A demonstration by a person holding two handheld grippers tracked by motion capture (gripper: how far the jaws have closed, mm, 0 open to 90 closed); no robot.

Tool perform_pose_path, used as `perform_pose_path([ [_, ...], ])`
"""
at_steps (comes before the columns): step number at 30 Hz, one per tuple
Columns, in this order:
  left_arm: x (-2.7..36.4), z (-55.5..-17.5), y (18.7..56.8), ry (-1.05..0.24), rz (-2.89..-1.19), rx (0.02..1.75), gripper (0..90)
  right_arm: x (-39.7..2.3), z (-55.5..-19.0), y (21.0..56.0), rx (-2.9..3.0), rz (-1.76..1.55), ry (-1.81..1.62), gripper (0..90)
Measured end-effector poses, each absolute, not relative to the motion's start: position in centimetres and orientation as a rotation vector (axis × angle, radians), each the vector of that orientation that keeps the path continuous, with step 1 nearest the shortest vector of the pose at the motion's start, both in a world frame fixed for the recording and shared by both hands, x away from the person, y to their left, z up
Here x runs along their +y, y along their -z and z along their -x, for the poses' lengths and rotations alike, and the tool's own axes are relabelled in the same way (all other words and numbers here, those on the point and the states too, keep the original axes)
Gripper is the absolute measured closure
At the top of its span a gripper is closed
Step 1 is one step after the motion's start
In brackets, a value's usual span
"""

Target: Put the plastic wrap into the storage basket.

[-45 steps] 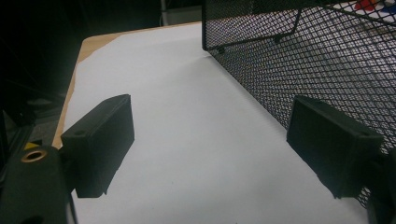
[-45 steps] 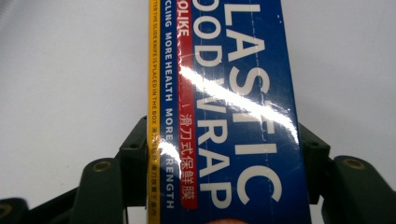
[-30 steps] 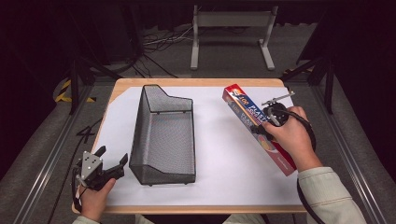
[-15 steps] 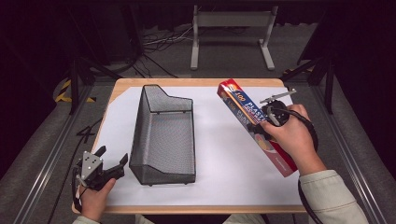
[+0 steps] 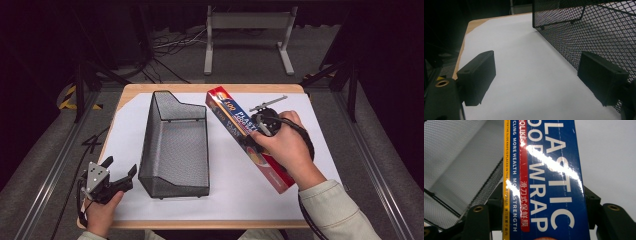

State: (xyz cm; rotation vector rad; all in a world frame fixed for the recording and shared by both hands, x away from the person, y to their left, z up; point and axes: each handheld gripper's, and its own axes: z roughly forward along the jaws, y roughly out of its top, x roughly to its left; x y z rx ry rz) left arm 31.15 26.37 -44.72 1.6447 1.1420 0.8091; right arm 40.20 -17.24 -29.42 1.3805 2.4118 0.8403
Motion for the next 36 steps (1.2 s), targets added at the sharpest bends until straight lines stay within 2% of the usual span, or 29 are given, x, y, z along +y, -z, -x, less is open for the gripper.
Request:
perform_pose_path([
  [17, 26.3, -31.3, 45.0, -0.794, -1.652, 1.152, 16.0, -9.7, -40.0, 28.4, 2.479, -1.323, -0.859, 39.2],
  [25, 24.9, -32.3, 44.9, -0.844, -1.686, 1.217, 16.2, -6.2, -41.4, 27.7, 2.464, -1.400, -0.924, 39.2],
  [27, 24.5, -32.4, 44.6, -0.801, -1.700, 1.234, 15.9, -4.8, -41.3, 28.5, 2.407, -1.374, -0.946, 39.2],
  [30, 24.6, -31.9, 44.4, -0.890, -1.714, 1.194, 15.9, -3.6, -41.8, 30.1, 2.476, -1.400, -0.916, 39.2],
  [36, 25.0, -31.4, 44.3, -0.867, -1.705, 1.180, 15.7, -1.7, -42.5, 33.5, 2.484, -1.489, -0.734, 39.2],
])
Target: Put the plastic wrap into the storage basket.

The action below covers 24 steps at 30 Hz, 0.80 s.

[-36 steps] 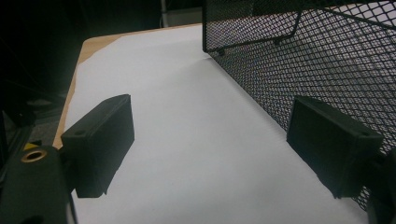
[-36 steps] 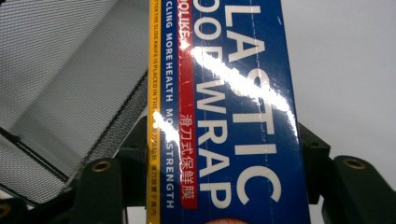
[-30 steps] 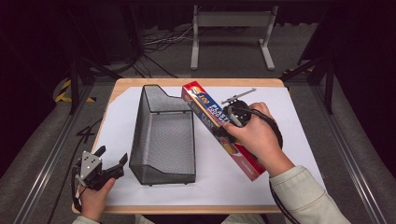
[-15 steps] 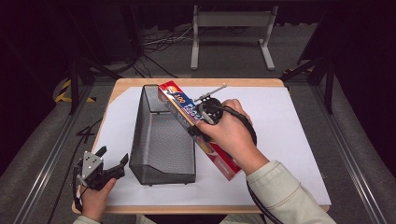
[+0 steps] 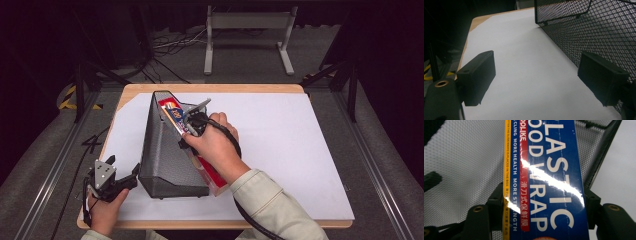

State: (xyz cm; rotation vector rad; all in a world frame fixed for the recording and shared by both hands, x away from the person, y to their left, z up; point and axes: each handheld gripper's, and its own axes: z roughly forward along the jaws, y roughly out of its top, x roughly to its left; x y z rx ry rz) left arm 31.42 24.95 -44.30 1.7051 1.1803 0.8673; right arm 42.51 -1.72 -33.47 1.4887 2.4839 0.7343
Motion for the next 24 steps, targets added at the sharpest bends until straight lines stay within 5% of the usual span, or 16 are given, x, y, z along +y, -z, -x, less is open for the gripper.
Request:
perform_pose_path([
  [19, 24.4, -31.7, 44.5, -0.857, -1.730, 1.154, 15.6, 0.5, -44.2, 34.8, 2.516, -1.539, -0.564, 37.4],
  [24, 24.6, -31.7, 44.5, -0.851, -1.725, 1.159, 15.6, 0.6, -44.2, 34.0, 2.492, -1.523, -0.628, 30.3],
])
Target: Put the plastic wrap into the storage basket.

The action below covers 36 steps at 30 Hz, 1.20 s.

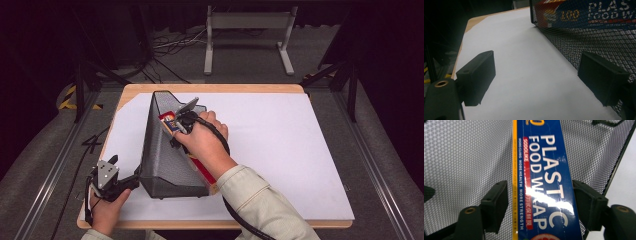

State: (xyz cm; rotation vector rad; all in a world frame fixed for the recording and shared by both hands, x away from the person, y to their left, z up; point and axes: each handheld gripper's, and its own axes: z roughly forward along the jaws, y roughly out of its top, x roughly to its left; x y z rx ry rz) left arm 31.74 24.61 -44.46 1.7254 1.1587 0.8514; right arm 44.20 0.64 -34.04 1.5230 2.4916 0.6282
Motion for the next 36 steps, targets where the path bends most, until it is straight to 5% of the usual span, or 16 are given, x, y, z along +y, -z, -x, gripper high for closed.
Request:
perform_pose_path([
  [16, 24.8, -31.7, 44.4, -0.853, -1.707, 1.161, 15.6, -0.7, -43.0, 30.8, 2.434, -1.273, -0.877, 15.7],
  [36, 25.2, -31.4, 44.3, -0.858, -1.684, 1.159, 15.4, -5.6, -41.0, 28.8, 2.322, -0.990, -1.198, 14.3],
])
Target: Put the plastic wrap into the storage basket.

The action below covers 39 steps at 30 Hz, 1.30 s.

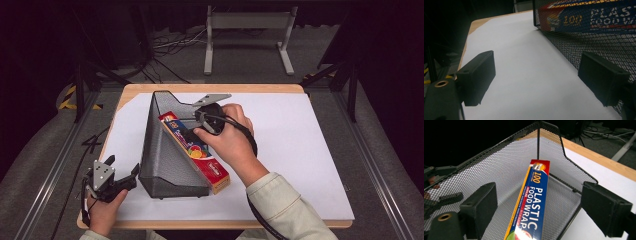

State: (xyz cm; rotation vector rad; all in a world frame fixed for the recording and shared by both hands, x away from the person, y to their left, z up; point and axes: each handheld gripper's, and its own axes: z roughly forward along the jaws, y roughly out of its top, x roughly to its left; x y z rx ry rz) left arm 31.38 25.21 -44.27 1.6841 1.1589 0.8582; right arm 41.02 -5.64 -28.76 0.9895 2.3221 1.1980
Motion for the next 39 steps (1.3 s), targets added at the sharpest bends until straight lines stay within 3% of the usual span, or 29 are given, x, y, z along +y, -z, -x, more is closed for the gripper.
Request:
perform_pose_path([
  [11, 25.3, -31.4, 44.3, -0.858, -1.681, 1.161, 15.4, -8.6, -40.1, 27.8, 2.292, -0.944, -1.276, 13.8],
  [39, 25.8, -31.4, 44.4, -0.849, -1.679, 1.185, 15.4, -22.2, -38.7, 28.6, 2.196, -1.038, -1.154, 13.2],
])
